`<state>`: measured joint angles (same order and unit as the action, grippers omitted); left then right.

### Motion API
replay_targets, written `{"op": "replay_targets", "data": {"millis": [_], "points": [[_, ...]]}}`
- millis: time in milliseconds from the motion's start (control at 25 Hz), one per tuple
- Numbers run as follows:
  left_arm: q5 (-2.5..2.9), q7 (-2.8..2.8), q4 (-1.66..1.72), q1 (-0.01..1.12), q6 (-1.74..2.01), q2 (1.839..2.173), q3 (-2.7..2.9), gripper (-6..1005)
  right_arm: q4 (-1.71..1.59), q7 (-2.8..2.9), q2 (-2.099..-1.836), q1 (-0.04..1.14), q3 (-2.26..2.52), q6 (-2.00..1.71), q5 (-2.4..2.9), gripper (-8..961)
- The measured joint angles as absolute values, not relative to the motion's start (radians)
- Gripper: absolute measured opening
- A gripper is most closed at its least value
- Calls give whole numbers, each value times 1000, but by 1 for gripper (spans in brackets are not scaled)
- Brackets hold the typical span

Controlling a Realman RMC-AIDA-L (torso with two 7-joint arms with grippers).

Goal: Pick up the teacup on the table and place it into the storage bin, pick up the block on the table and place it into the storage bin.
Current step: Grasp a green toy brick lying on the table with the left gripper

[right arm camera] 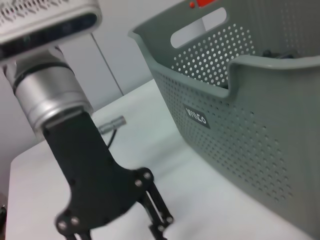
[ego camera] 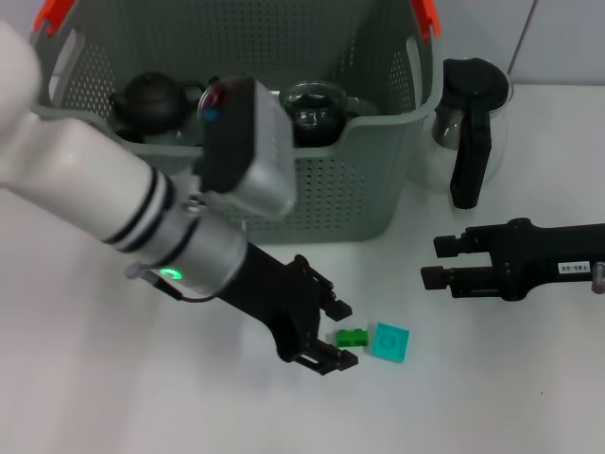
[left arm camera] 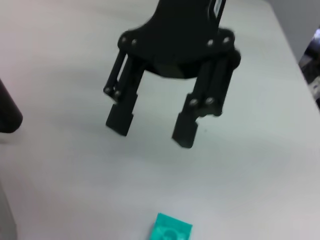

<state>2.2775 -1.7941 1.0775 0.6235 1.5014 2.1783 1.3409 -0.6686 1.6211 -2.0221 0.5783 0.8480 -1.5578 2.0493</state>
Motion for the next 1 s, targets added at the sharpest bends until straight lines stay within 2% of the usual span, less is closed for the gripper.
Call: {"op": "replay_targets", "data": {"millis": [520, 1000], "points": [[2309, -1830, 1027, 629, 1219, 2178, 1563, 579, -672, 1615, -2020, 577, 844, -1563, 2049, 642], [2310, -1831, 974, 639, 1130, 2178, 1592, 548, -672, 1613, -2023, 577, 844, -1560, 2049, 642]]}}
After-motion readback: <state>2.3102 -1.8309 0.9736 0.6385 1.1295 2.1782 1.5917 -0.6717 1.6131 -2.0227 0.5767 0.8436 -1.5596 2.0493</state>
